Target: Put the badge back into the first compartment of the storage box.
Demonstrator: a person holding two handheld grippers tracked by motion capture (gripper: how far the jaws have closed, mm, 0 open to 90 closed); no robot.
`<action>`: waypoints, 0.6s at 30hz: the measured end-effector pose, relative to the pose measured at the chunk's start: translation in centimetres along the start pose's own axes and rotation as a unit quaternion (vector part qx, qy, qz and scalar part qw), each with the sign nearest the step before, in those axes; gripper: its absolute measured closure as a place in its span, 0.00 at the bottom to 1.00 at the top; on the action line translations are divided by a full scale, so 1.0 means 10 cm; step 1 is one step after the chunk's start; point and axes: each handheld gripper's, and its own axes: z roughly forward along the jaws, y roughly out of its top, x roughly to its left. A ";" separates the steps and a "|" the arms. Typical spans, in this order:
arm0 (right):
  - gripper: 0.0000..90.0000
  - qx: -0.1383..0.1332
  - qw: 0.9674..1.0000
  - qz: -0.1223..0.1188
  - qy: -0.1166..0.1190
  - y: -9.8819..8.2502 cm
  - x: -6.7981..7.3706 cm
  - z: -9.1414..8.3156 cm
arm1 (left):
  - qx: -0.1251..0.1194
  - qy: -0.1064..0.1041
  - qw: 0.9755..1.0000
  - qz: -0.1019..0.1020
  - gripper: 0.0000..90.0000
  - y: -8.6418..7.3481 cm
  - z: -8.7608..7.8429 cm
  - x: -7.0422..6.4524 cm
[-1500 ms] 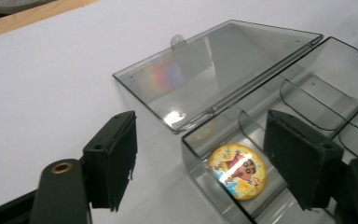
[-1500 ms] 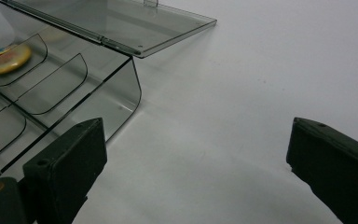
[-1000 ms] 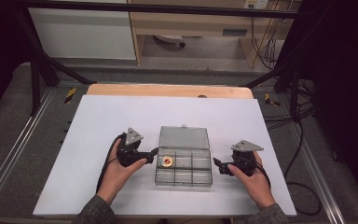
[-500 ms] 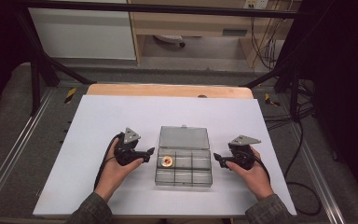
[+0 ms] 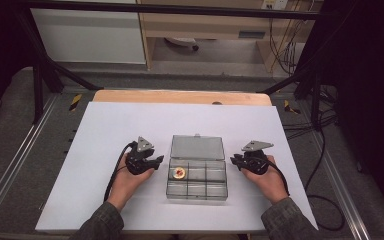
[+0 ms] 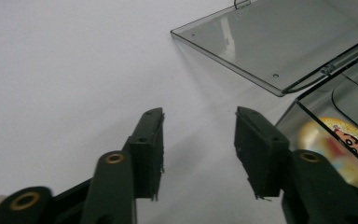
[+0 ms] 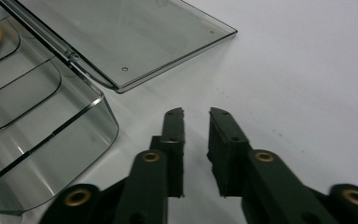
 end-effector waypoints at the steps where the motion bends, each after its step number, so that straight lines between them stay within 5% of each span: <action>1: 0.94 0.000 1.000 -0.002 0.003 0.00 0.00 0.01 | 0.001 0.000 1.000 0.000 0.69 0.00 0.00 0.00; 13: 1.00 -0.013 1.000 -0.002 0.012 0.01 0.00 0.12 | 0.009 -0.021 1.000 -0.019 0.98 0.02 0.14 0.07; 18: 1.00 -0.017 1.000 0.004 0.012 0.02 -0.02 0.15 | 0.011 -0.034 0.999 -0.022 1.00 0.00 0.20 0.08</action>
